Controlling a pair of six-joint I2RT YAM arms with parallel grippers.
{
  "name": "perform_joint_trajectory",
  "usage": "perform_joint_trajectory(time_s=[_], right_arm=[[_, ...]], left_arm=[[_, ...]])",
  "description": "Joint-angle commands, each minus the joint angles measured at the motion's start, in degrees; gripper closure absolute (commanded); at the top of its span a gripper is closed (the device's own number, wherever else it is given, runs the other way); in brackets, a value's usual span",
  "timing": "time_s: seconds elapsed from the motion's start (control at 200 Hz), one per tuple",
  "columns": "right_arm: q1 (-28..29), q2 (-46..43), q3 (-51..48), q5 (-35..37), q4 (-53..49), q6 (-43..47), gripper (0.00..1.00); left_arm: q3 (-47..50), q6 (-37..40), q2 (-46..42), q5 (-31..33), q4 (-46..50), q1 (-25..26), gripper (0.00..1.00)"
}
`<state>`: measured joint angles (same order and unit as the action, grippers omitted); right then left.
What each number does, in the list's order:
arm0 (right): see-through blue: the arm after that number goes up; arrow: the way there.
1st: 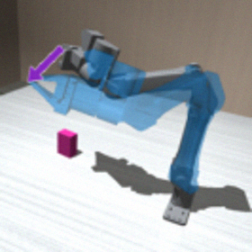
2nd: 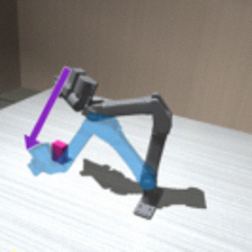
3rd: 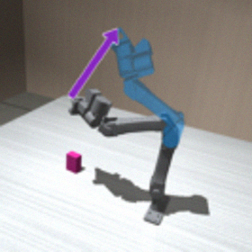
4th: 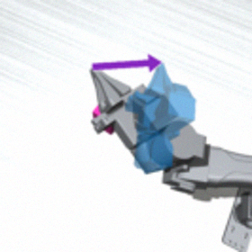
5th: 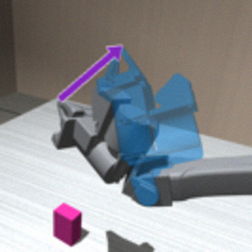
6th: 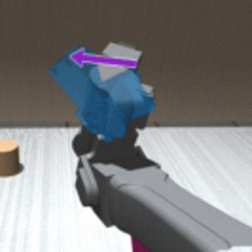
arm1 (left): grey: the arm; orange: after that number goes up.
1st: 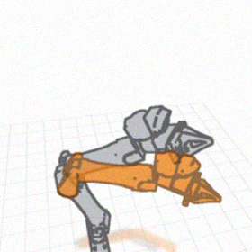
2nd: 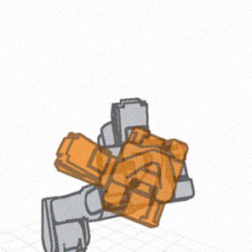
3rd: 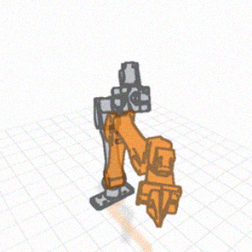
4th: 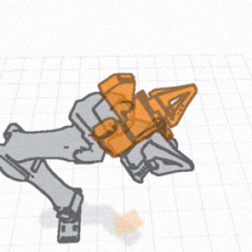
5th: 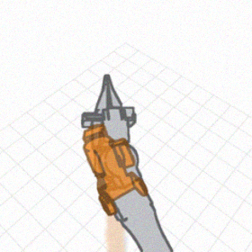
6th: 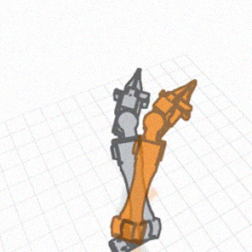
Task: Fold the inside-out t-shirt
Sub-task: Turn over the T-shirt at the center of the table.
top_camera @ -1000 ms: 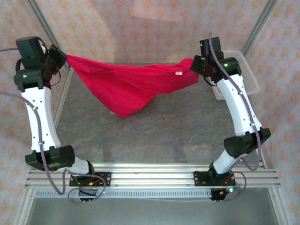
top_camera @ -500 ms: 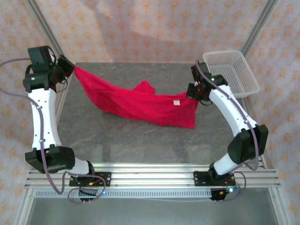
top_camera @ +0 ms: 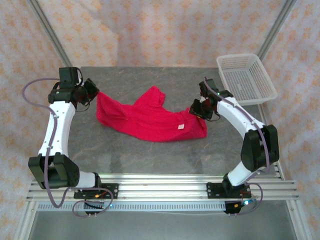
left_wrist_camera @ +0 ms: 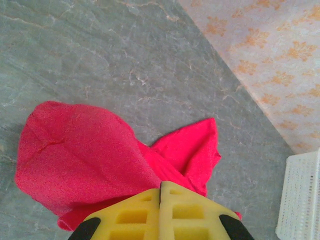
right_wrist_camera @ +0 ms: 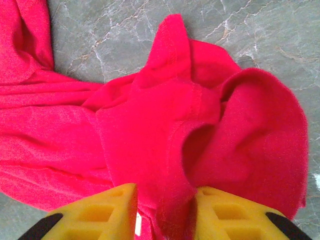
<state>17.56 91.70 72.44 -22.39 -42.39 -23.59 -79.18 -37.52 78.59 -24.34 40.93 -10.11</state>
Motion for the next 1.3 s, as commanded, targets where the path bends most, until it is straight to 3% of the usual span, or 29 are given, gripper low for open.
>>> perform_joint_trajectory(time_s=[0.0,0.21,0.445,0.52,0.656,0.896,1.051,1.296], right_arm=[[0.3,0.3,1.1,-0.3,0.1,-1.3,0.68],[2.7,0.4,4.4,6.5,-7.7,-1.2,0.67],[4.8,-0.1,5.2,8.2,-9.5,-1.5,0.67],[5.1,0.2,5.5,8.5,-9.8,-1.4,0.75],[5.7,0.4,6.6,9.6,-11.5,-1.5,1.0],[6.4,-1.8,16.6,12.0,-19.0,-0.5,1.0],[6.5,-3.2,29.2,15.0,-21.1,1.6,1.0],[6.3,-4.7,51.2,21.7,-23.5,5.6,1.0]], left_arm=[[-0.5,0.4,-2.0,1.7,-2.0,0.1,1.0],[-0.3,0.9,-1.6,1.7,-1.8,0.1,1.0],[-0.3,1.1,-1.4,1.8,-1.8,0.1,1.0],[-0.4,1.2,-1.4,1.8,-1.8,0.1,1.0],[-0.7,1.5,-1.4,1.9,-1.4,0.0,1.0],[-3.0,1.6,-1.0,2.1,-0.4,0.1,1.0],[-11.1,1.5,0.1,2.4,2.4,0.0,1.0],[-34.7,-0.2,2.3,1.9,8.9,-3.4,1.0]])
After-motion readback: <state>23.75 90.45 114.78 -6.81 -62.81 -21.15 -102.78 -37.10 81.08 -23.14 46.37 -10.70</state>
